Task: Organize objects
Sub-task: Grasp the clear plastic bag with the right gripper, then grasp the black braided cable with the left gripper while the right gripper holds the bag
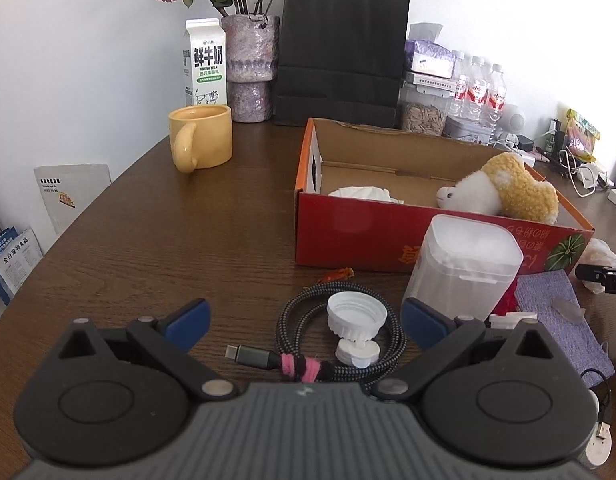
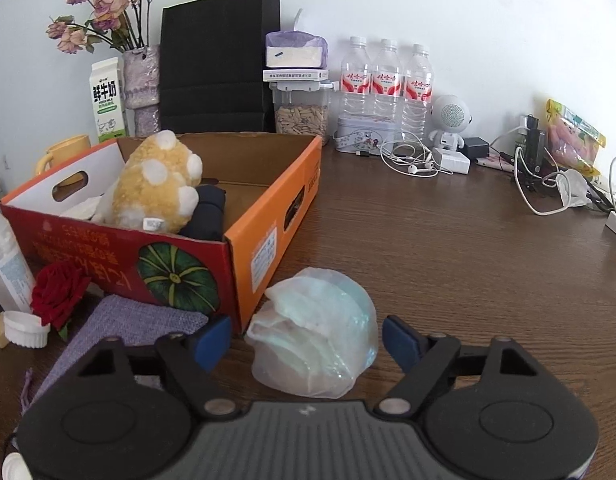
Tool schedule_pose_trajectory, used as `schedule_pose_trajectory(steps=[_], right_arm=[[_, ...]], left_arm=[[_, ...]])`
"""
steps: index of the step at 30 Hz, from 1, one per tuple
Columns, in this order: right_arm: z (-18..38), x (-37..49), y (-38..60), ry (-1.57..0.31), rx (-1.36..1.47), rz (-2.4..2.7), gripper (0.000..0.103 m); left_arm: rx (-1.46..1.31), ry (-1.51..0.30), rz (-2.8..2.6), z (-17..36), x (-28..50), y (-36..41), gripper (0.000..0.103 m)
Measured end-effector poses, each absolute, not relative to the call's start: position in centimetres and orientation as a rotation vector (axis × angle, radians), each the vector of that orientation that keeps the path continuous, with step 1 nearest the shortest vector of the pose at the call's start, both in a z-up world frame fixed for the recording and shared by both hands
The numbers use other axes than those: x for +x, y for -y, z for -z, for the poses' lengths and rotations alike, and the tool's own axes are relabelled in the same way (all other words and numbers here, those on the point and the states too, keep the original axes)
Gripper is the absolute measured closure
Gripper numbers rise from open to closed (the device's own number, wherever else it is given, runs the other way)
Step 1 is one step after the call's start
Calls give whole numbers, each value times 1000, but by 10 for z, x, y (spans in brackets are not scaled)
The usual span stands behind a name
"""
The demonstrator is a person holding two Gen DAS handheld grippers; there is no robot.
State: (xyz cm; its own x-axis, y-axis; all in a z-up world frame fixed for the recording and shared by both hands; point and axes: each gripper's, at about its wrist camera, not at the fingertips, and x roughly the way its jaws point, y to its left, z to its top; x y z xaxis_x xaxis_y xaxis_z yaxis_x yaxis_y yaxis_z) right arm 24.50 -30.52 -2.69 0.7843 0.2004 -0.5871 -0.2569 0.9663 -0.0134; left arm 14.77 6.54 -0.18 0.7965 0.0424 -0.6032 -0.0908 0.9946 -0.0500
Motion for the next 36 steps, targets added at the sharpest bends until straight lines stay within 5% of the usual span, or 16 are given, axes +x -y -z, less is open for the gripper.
schedule_pose_trajectory(steps=[1,4,36], right_arm=[[27,244,305,-620,-95,-248,51],[26,242,308,-611,-73,-255,61],[18,187,302,-482,-19,-267,62]], left_arm=[[-74,-659,-63,4,149,-65,0],[-61,-707,-32,10,156,-63,0],[68,-936,108,27,204,-47,0]])
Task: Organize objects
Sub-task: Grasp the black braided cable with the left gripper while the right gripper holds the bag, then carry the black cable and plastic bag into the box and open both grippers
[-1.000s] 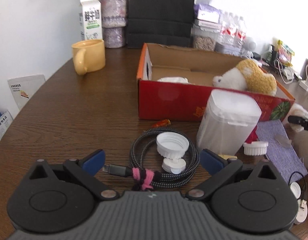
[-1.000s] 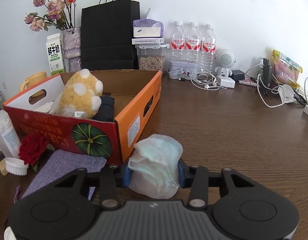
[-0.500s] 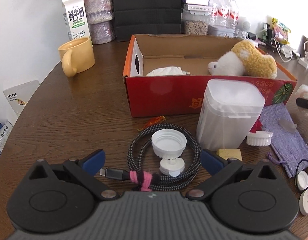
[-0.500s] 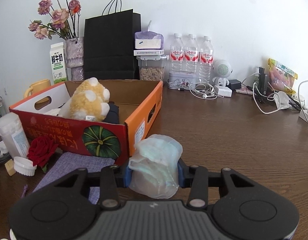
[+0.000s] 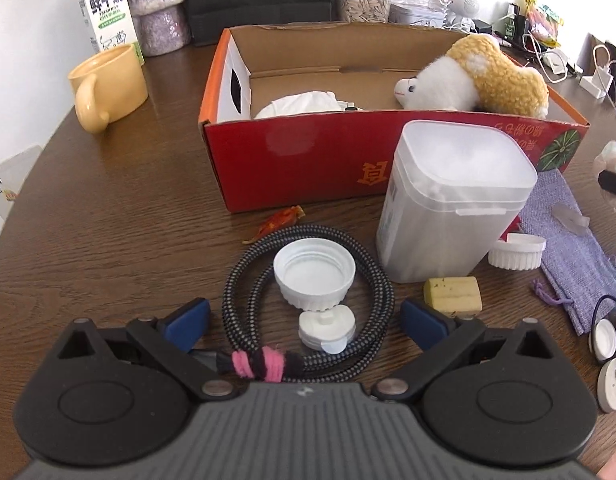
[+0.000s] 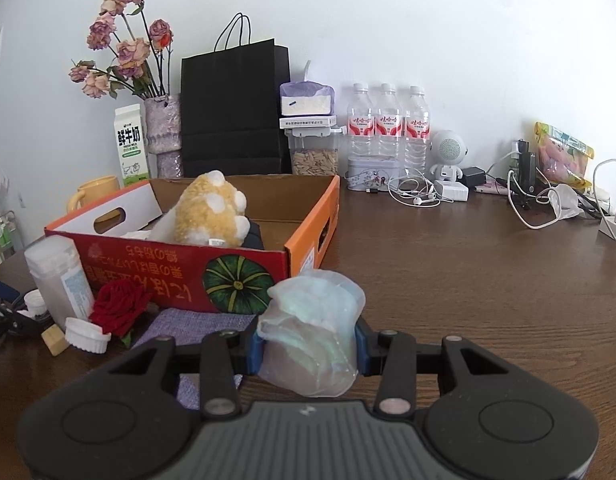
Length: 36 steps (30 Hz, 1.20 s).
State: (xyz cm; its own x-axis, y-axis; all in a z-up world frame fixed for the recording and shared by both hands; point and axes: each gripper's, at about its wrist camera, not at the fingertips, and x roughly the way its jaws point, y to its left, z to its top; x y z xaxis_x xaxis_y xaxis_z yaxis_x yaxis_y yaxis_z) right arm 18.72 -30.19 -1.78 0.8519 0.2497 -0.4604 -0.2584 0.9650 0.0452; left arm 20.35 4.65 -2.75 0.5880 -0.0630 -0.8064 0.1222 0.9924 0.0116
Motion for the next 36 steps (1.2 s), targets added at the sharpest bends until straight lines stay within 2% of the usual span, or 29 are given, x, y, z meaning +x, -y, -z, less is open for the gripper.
schedule_pose_trajectory(steps=[10,11,12,13,16,36], right_arm=[[20,187,300,-493,-10,-272,62],[21,186,299,-494,-9,-272,62],[21,186,299,-495,-8,-271,62],[21,186,299,-496,-7,-271,62],[21,185,298,-499,-6,-275,62],[7,164,292,-480,-22,-285,62]], left_arm=[[50,-898,76,30,199,-46,0],[49,-890,74,30,198,-46,1],[46,-876,76,29,196,-47,9],[49,-863,75,28,194,-46,12],[43,-851,67,28,191,-46,14],[-19,-687,3,-2,154,-58,15]])
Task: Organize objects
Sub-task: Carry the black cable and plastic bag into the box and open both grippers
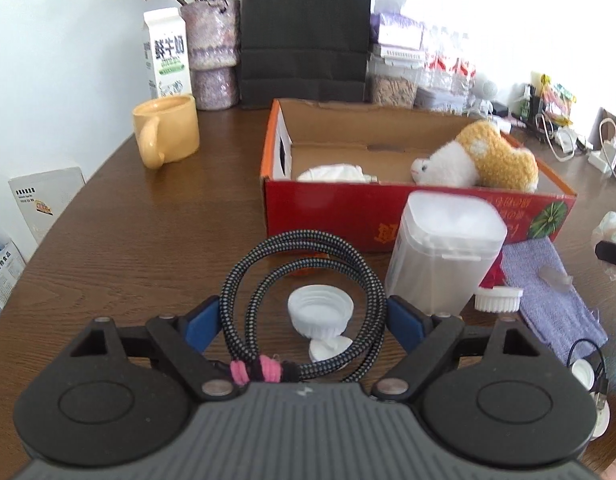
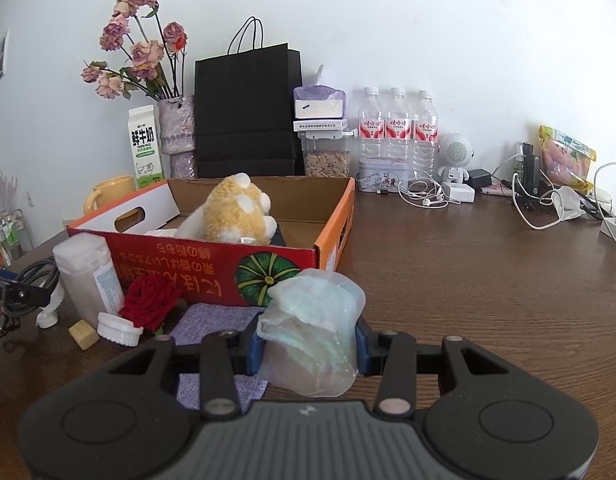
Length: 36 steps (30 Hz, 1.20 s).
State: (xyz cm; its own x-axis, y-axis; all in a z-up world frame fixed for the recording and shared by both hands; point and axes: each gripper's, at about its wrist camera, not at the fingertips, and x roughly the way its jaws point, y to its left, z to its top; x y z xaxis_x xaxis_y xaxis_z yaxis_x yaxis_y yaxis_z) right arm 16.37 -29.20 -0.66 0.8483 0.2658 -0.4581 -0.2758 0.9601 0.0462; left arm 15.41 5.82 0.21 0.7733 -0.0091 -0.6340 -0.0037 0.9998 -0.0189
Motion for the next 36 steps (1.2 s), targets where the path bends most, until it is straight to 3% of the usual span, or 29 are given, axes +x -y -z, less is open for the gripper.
schedule_pose_trajectory(steps=[19,36], right_arm=[[-38,157,262,-383,-60,-326,62],[-61,214,209,-336,-69,-395,62]], left_arm=[[-64,-478,17,-59,144,-56,15],[-143,-424,75,-73,214,-37,15]])
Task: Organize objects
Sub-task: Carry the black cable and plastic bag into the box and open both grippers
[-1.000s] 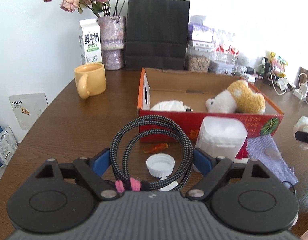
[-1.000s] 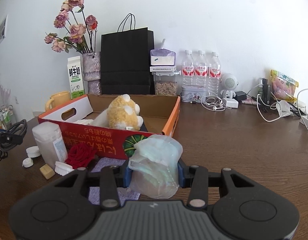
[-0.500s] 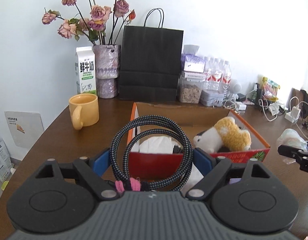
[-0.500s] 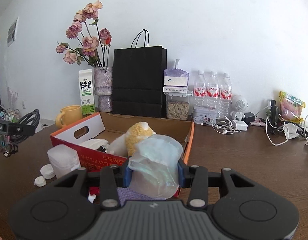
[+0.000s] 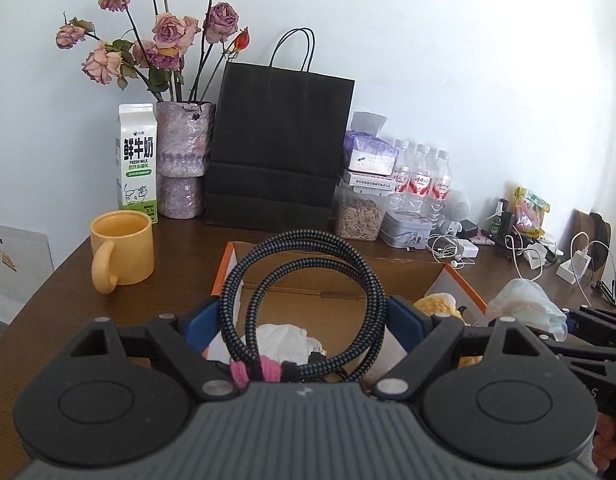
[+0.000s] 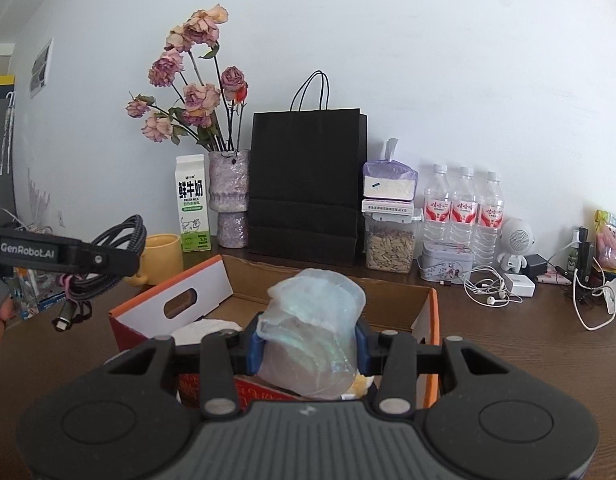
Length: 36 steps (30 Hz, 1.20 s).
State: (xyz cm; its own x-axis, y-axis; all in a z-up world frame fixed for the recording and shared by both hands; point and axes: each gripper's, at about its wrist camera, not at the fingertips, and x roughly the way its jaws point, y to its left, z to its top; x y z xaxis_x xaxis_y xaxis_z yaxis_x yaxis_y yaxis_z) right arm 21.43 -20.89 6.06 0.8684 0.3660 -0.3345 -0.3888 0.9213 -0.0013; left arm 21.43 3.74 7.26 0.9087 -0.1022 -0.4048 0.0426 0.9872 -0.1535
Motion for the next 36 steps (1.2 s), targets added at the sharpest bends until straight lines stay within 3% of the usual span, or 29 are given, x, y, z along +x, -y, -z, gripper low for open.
schedule_pose_trajectory(steps=[25,27,28,29,30,31,32,36], right_arm=[[-50,331,144,-416,-62,-417,61],[-46,334,143,-422,-61,-409,53],[-44,336,144,-424,-59,-402,49],[-42,337,144,-428,-61,-401,35],[-41,337,145,-433,-59,-399,26],[-40,338,146,-435,-54,-396,8],[-39,338,147,-435,-53,-396,1],[-40,337,151,-435,-36,-400,0]], left_arm=[[-193,-492,48,-51,325,-36,14],[-197,-490,43,-49,327,-37,13],[-195,-487,40,-49,327,-38,6],[-193,-480,38,-48,326,-38,0],[-189,-468,32,-48,325,-38,0],[-181,-463,26,-49,324,-37,0],[-175,-465,22,-49,324,-37,0],[-170,-469,19,-49,323,-36,0]])
